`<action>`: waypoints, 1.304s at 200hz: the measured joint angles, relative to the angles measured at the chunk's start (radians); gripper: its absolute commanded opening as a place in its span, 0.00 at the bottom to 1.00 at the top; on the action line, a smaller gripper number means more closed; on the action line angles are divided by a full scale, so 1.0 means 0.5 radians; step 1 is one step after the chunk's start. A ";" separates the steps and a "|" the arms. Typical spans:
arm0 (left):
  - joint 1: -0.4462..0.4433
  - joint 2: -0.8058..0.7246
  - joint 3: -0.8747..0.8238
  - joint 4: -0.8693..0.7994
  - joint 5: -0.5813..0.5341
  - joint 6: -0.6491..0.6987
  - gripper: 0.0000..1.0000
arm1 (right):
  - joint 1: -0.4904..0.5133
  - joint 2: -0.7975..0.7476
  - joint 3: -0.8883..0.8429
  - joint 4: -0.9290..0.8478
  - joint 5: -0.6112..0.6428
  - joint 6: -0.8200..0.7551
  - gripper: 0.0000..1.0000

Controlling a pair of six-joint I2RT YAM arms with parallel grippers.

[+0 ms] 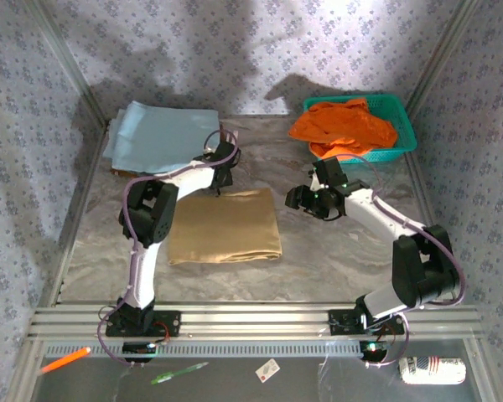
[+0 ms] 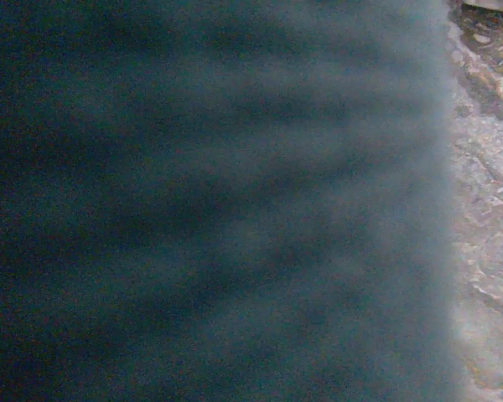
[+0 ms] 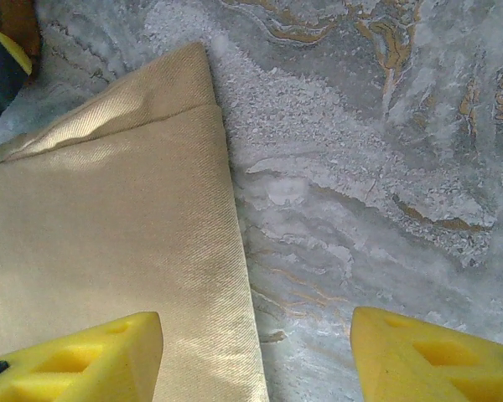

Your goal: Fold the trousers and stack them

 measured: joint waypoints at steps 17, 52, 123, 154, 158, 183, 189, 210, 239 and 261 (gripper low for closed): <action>0.001 0.000 0.020 -0.031 0.014 -0.047 0.45 | 0.000 -0.034 0.000 -0.002 0.000 -0.014 0.63; -0.017 -0.063 0.066 -0.130 0.060 -0.075 0.86 | 0.006 -0.090 -0.001 -0.020 -0.006 -0.044 0.66; 0.087 -1.373 -0.680 -0.288 0.165 -0.072 0.98 | 0.296 -0.027 -0.034 -0.044 0.034 -0.169 0.71; 0.343 -1.782 -1.218 -0.355 0.435 -0.100 0.95 | 0.451 0.172 -0.033 -0.060 0.072 -0.245 0.73; 0.381 -1.800 -1.283 -0.367 0.472 -0.100 0.95 | 0.465 0.195 -0.033 -0.062 0.077 -0.249 0.73; 0.478 -1.831 -1.590 -0.382 0.659 -0.100 0.94 | 0.528 0.288 -0.033 -0.073 0.087 -0.282 0.74; 0.493 -1.830 -1.643 -0.381 0.707 -0.099 0.93 | 0.533 0.301 -0.034 -0.069 0.086 -0.283 0.74; 0.567 -1.807 -1.747 -0.325 0.863 -0.093 0.86 | 0.533 0.341 -0.050 -0.016 0.066 -0.282 0.73; 0.629 -1.693 -1.841 -0.137 1.087 -0.109 0.72 | 0.545 0.398 -0.086 0.060 0.029 -0.264 0.68; 0.659 -1.736 -1.908 -0.061 1.136 -0.119 0.69 | 0.552 0.400 -0.092 0.080 0.037 -0.236 0.63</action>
